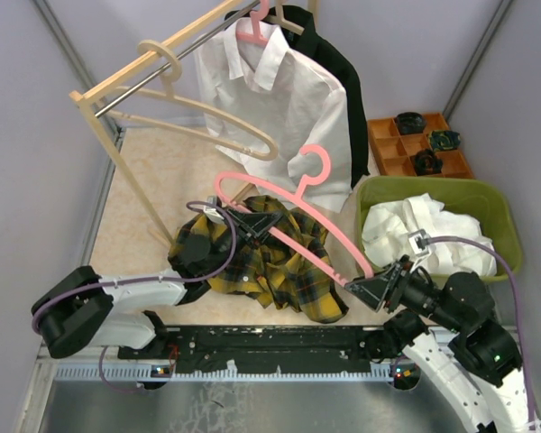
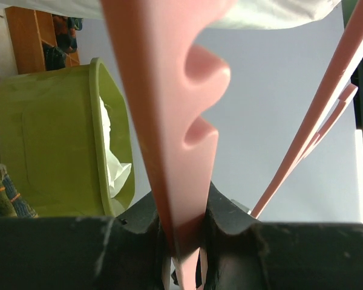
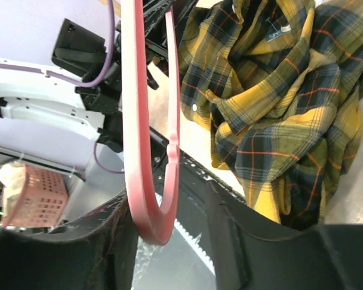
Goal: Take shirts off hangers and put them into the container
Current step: Place the hanger at the clothesline.
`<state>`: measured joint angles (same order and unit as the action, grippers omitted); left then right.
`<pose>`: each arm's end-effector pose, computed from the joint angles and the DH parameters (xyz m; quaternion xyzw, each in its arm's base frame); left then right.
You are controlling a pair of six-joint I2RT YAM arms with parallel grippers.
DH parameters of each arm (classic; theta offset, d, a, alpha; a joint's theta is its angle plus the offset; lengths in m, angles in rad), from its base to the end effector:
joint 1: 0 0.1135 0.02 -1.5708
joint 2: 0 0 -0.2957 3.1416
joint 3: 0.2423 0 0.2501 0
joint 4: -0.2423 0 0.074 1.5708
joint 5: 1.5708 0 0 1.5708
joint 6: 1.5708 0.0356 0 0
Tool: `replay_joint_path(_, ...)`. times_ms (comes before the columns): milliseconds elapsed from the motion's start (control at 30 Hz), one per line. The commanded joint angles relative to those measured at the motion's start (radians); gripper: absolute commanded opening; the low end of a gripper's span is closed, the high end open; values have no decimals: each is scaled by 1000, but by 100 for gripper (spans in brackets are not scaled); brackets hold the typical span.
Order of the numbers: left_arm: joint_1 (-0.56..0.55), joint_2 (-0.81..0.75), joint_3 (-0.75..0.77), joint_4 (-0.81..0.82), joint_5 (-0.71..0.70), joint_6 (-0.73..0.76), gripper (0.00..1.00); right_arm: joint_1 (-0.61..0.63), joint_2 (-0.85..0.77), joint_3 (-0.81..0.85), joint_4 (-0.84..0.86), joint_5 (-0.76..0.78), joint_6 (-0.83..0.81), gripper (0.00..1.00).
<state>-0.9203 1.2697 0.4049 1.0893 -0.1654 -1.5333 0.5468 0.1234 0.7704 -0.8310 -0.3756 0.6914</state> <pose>0.1511 -0.1889 0.2744 -0.2490 0.5729 -0.7162 0.3113 -0.0158 0.0056 0.3245 -0.0644 0.7622 0.4813 0.4281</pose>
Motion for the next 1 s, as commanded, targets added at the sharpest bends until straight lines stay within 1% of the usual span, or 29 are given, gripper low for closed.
replay_joint_path(0,-3,25,-16,141,-28,-38,0,3,-62,19,64,17,38,35)
replay_joint_path(133,-4,34,-22,151,-22,-44,0,2,-76,27,102,64,32,1)
replay_joint_path(167,-3,33,-21,153,-21,-36,0,3,-71,30,104,76,27,0)
replay_joint_path(200,-3,31,-19,152,-16,-25,3,2,-65,36,103,97,26,0)
replay_joint_path(233,-3,27,-15,151,-7,-10,16,2,-56,43,106,118,23,0)
replay_joint_path(267,-2,20,-10,139,6,7,31,2,-48,48,115,135,16,0)
replay_joint_path(367,-2,-7,10,53,61,50,58,3,-3,85,143,158,-49,0)
replay_joint_path(433,-2,-33,12,-22,79,69,68,3,39,115,157,158,-103,0)
replay_joint_path(533,-2,-83,-12,-116,84,91,79,2,115,158,154,148,-196,0)
replay_joint_path(633,-3,-149,-33,-220,97,136,84,3,181,197,161,135,-297,0)
replay_joint_path(700,-3,-199,-22,-329,103,189,87,2,209,211,188,148,-332,0)
replay_joint_path(867,-2,-292,34,-610,78,376,89,3,282,219,315,191,-434,0)
replay_joint_path(967,-3,-332,33,-668,74,434,89,2,344,217,366,195,-545,0)
